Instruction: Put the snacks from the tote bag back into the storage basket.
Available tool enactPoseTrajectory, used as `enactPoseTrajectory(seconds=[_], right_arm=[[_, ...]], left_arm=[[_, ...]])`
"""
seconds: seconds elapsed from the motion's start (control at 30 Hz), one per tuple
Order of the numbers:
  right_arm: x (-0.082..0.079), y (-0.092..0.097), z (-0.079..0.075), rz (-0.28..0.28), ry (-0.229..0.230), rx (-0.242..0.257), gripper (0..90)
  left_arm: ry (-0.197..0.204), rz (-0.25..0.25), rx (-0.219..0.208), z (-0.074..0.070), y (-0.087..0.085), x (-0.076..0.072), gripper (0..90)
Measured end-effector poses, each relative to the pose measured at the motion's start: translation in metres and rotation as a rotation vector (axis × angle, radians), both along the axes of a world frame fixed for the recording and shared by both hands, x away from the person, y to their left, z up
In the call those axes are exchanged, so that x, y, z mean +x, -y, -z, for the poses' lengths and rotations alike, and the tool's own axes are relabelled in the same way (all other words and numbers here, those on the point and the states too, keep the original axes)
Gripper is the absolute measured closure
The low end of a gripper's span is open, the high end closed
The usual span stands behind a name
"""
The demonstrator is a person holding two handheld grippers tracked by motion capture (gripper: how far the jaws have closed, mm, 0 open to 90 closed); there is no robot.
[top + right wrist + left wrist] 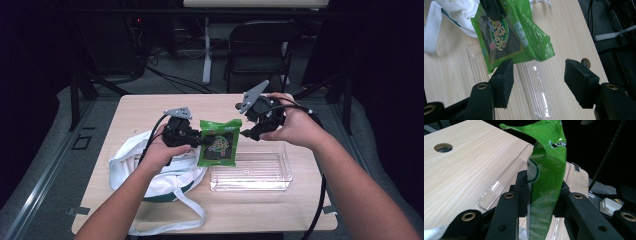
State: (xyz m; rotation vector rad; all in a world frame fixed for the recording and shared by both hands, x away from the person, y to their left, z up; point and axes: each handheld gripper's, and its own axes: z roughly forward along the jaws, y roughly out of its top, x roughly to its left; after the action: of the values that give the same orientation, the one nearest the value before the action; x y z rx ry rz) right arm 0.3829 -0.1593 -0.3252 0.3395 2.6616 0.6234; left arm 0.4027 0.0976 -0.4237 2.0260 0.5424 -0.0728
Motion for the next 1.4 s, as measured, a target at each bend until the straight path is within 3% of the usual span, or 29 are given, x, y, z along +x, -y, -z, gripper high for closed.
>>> enactPoseTrajectory(seconds=[0.37, 0.73, 1.4], right_arm=[[0.003, -0.017, -0.007, -0.042, -0.015, -0.053, 40.7], [0.006, -0.034, -0.002, -0.091, -0.046, -0.109, 40.7], [0.010, -0.047, 0.008, -0.116, -0.120, -0.161, 43.2]], left_arm=[[0.013, 0.020, -0.007, 0.001, 0.008, -0.002, 72.6], [0.030, 0.036, -0.018, 0.001, 0.014, -0.004, 72.6], [0.076, 0.075, -0.028, -0.003, 0.022, -0.011, 72.6]])
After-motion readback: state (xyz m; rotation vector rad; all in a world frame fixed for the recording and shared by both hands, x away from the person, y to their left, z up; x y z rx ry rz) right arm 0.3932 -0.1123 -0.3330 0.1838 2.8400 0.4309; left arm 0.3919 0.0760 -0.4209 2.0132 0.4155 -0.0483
